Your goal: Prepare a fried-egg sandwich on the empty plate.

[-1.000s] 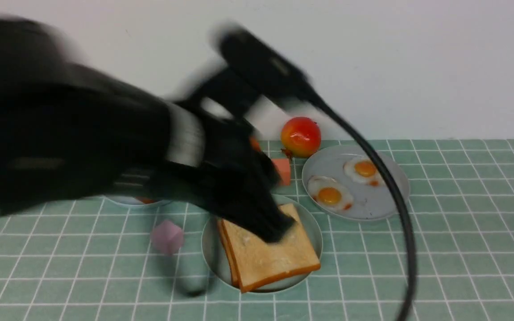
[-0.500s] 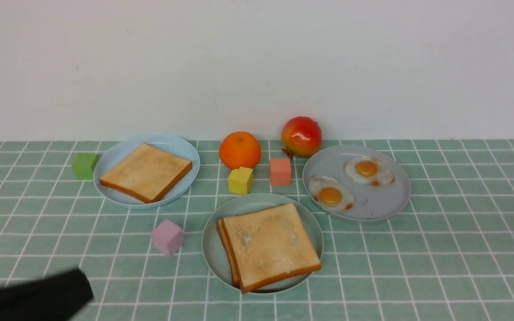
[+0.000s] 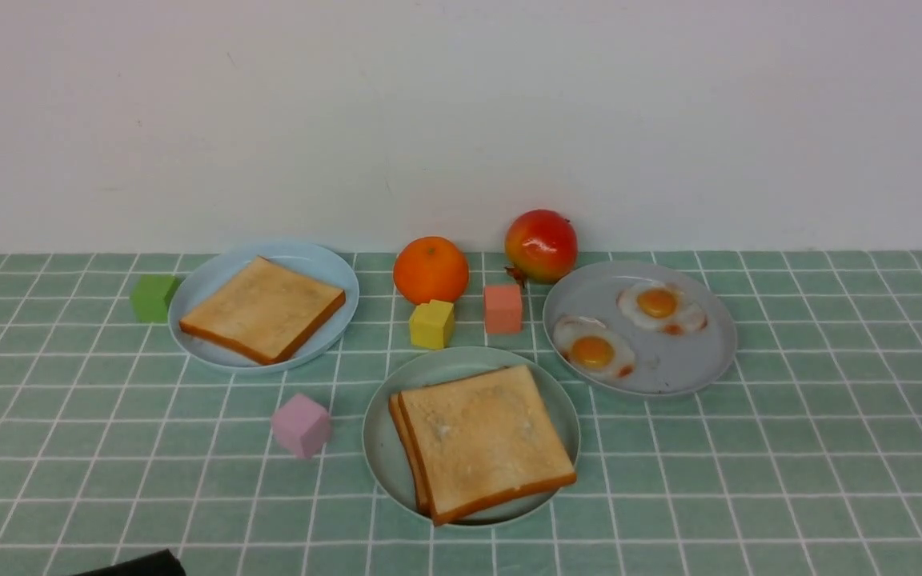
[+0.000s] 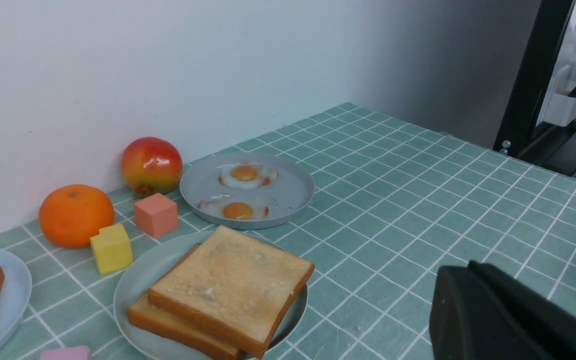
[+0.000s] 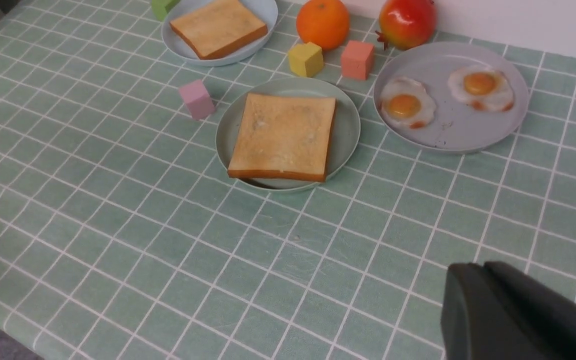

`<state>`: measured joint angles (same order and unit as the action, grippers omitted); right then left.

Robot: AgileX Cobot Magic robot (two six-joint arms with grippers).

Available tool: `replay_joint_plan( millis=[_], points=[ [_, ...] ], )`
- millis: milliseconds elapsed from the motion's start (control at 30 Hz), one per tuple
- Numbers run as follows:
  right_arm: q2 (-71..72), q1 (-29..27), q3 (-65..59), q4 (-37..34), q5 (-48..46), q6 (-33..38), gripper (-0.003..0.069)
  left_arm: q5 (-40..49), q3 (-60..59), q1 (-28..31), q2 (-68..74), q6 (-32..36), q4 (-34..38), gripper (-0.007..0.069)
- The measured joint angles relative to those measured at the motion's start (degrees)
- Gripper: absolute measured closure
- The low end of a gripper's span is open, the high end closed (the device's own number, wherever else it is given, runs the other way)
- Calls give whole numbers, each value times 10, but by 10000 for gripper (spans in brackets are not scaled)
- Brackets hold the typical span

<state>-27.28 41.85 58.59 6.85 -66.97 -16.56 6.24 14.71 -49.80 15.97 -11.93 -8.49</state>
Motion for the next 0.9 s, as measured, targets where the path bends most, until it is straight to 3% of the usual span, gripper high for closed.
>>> replay_joint_plan(
  millis=[200,300,367,467,567,633,667,800,900],
  points=[
    [4,-13,-17,-1,1,0,615,0,0,0,0,0,0,638],
    [10,-56,-30,4,2,0,617,1,0,0,0,0,0,638],
    [31,-129,-58,1,28,17,659,1,0,0,0,-1,0,638],
    [76,-216,-139,-21,104,78,673,1,0,0,0,-1,0,638],
    [142,-332,-284,-91,241,148,673,2,0,0,0,-1,0,638],
    [164,-362,-333,-116,282,161,673,2,0,0,0,-1,0,638],
    [199,-401,-417,-150,346,179,673,3,0,0,0,-1,0,638],
    [252,-426,-558,-147,452,192,673,4,0,0,0,-1,0,638],
    [275,-426,-597,-112,467,189,673,4,0,0,0,-1,0,637]
  ],
)
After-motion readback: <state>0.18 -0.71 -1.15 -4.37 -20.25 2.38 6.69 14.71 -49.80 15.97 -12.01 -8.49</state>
